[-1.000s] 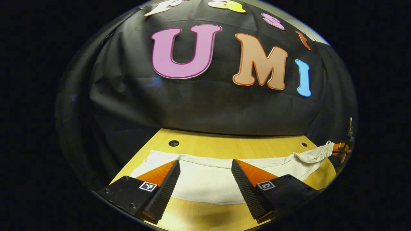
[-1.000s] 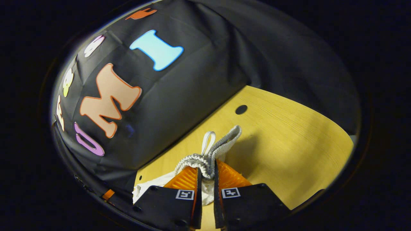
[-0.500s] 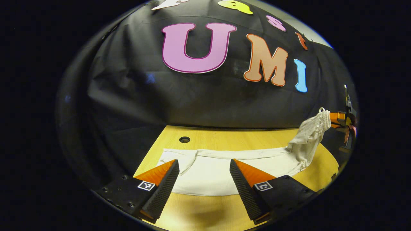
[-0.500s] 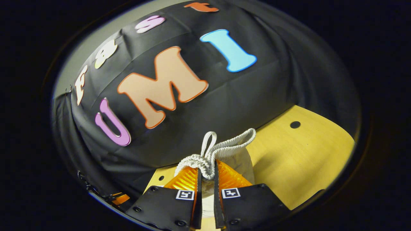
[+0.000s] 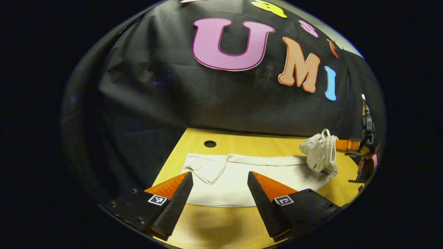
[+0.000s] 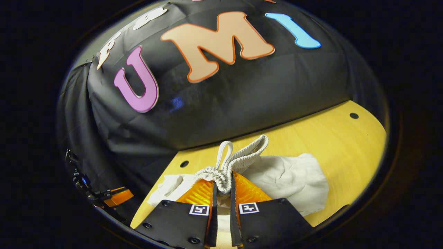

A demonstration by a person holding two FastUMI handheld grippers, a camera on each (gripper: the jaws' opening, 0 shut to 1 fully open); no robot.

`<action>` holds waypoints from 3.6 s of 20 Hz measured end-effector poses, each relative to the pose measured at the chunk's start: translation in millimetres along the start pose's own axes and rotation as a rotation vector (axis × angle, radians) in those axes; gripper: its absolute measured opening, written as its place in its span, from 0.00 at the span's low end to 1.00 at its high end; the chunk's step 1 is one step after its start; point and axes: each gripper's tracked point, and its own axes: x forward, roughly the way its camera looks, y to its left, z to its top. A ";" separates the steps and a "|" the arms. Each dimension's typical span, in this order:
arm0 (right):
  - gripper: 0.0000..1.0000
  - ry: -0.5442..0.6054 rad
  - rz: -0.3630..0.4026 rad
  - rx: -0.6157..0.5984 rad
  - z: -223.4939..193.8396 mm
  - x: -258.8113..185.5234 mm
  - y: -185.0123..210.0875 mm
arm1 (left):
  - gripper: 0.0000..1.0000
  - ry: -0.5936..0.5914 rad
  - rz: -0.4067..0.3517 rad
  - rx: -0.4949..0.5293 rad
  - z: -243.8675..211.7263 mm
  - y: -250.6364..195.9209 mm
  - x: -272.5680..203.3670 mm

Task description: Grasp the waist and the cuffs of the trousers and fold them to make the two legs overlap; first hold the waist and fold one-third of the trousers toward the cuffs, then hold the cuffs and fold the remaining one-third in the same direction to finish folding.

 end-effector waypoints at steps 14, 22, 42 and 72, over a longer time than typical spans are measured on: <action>0.96 0.097 -0.022 -0.104 -41.5 1.2 -18.0 | 0.96 0.139 0.107 -0.030 -66.6 66.2 51.9; 0.96 -0.013 -0.119 -0.118 9.8 -33.6 -53.2 | 0.96 0.244 0.155 -0.009 -103.6 85.6 70.5; 0.96 -0.069 -0.286 -0.154 44.4 -117.9 -109.6 | 0.02 0.246 0.093 0.015 -105.9 59.9 85.6; 0.96 -0.072 -0.284 -0.286 81.8 -196.6 -200.9 | 0.00 -0.017 -0.422 -0.227 80.0 -312.4 83.3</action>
